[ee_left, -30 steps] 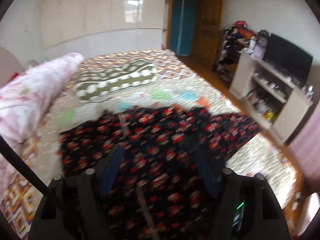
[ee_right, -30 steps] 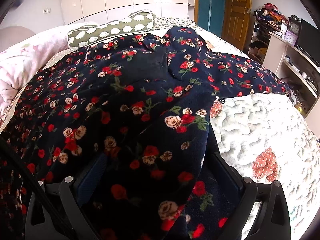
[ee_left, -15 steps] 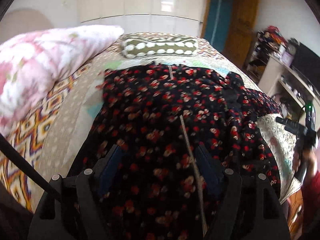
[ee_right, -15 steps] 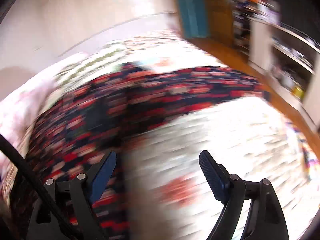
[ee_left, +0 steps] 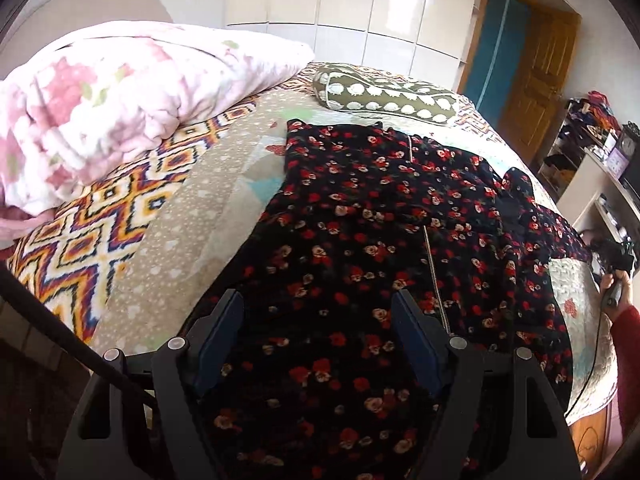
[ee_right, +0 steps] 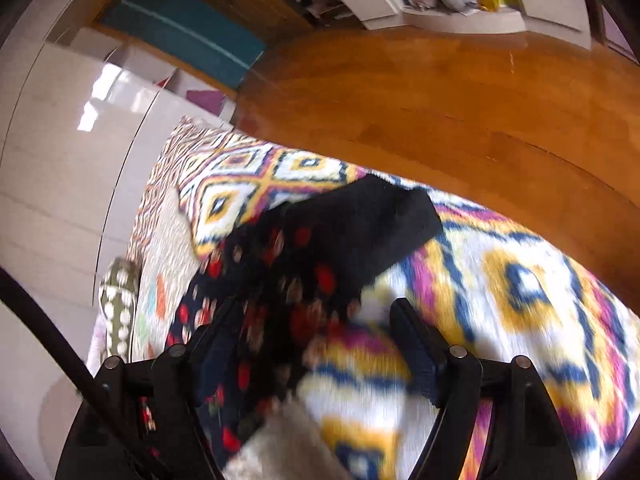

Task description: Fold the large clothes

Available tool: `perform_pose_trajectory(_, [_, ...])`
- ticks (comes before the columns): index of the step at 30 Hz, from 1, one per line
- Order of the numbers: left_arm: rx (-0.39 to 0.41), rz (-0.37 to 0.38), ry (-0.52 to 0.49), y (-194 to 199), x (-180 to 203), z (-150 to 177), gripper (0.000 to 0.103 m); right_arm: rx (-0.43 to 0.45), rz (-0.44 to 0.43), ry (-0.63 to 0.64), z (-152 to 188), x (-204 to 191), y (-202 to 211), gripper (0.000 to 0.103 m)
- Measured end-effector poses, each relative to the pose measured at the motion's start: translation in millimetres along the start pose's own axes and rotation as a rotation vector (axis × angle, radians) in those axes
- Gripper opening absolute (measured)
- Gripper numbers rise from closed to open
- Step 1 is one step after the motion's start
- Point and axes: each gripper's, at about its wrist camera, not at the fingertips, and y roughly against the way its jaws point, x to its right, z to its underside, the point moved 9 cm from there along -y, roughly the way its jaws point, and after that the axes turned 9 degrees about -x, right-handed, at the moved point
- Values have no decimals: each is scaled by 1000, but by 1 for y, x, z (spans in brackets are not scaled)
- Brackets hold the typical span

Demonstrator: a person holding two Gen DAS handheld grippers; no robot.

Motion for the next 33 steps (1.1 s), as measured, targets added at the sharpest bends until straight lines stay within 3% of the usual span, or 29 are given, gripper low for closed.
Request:
perform_pose_trajectory(1, [8,-2,3,3,-3,0,75,-6,-9,-24,-4,1,-1,52])
perform_pose_trajectory(2, [16,-4,4,5,-6,-1,75,-16,-27,-42,-6,-1,0,25])
perform_pose_trajectory(3, [24,-6,6,6,-8,-2,75,-23,-55,-59,-6,-4,5,17])
perform_pose_trajectory(4, [36,-5,10,8,-12,-3,75,-13,-70,-56,-7,-10,12,15])
perform_pose_trajectory(7, [66,12,30,12,-23,-4,75,50,15,90,-4,-50,45,13])
perform_pose_trajectory(9, [76,29,43,13,-28,-3,75,84,44,224,12,-97,67,13])
perform_pose_trajectory(12, [98,40,50,18,-34,1,75,91,18,415,55,-184,79,12])
perform_pose_trajectory(17, [140,22,58,29,-58,13,75,1,-33,755,181,-331,43,12])
perform_pose_trajectory(22, [158,8,104,37,-95,26,75,-188,-47,1062,360,-430,-54,12])
perform_pose_trajectory(25, [170,-8,130,42,-118,33,75,-279,-5,1215,459,-443,-112,12])
perform_pose_trajectory(26, [174,-12,135,43,-123,35,75,-310,43,1282,496,-444,-139,12])
perform_pose_trajectory(28, [179,-15,147,45,-133,38,75,-338,144,1374,538,-435,-174,12])
perform_pose_trajectory(30, [185,-10,154,46,-141,42,75,-274,285,1504,573,-426,-200,24])
perform_pose_trajectory(33, [186,-3,158,44,-147,42,75,-98,408,1684,602,-426,-203,29])
